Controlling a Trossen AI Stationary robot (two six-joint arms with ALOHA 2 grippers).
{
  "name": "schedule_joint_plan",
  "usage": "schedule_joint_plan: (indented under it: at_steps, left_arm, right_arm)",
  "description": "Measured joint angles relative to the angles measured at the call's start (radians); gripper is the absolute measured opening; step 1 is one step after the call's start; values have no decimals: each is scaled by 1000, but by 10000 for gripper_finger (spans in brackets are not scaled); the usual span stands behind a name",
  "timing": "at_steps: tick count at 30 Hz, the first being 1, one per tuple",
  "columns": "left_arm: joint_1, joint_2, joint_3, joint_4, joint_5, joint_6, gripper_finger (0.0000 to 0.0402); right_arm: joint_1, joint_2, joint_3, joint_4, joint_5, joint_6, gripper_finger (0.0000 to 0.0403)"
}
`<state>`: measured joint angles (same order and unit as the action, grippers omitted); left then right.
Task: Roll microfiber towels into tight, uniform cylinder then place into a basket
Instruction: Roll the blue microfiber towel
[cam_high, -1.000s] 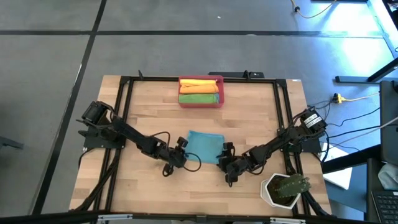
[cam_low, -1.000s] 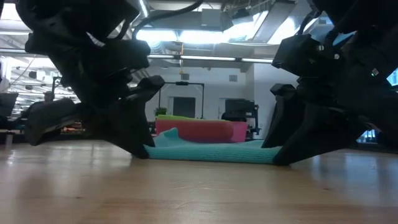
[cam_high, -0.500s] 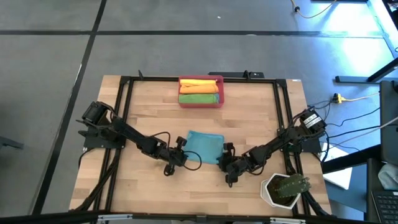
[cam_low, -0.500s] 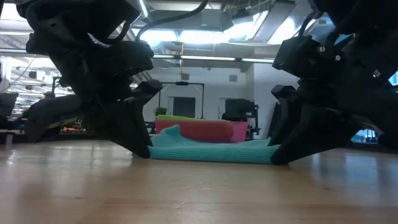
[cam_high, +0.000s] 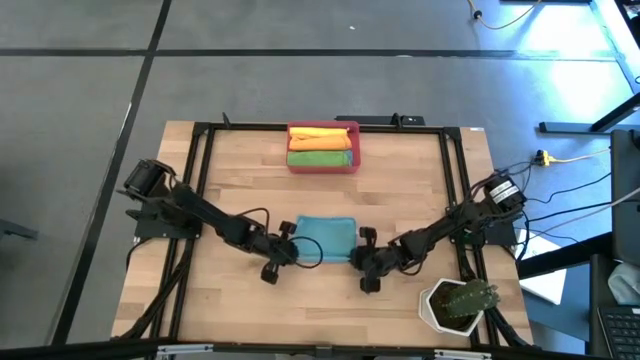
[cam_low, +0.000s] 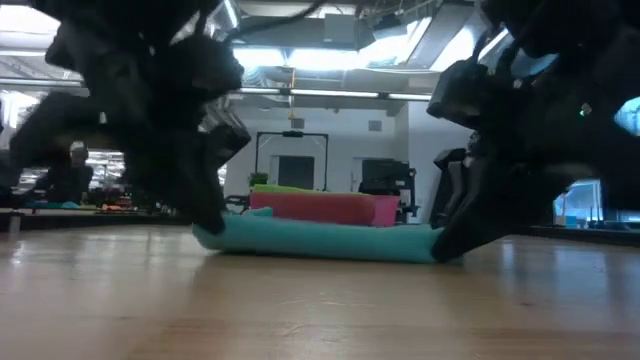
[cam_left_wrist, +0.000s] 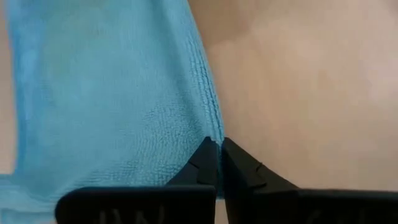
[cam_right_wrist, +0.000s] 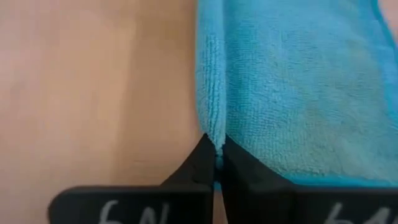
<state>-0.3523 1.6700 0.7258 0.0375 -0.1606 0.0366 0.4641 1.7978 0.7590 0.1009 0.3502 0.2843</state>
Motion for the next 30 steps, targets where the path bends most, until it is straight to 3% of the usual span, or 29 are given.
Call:
schedule_joint_plan:
  at_steps: [3, 8, 17, 22, 26, 30]
  left_arm:
    - [0, -51, 1, -7, 62, -45, 0]
    - [25, -119, 1, -27, 282, -124, 0]
    - [111, -120, 2, -82, 424, -141, 0]
    - [175, -118, 2, -75, 540, -109, 0]
    - [230, -118, 3, -59, 597, -105, 0]
    - [292, -95, -3, -36, 604, -106, 0]
  right_arm:
    - [-11, -36, -2, 20, -96, 10, 8]
    - [-42, -87, -1, 73, -259, 53, 8]
    - [-129, -92, -1, 139, -489, 160, 8]
    - [-190, -94, -119, 368, -586, 217, 8]
    - [-235, -94, -281, 630, -585, 320, 9]
    - [-259, -96, -376, 722, -530, 396, 9]
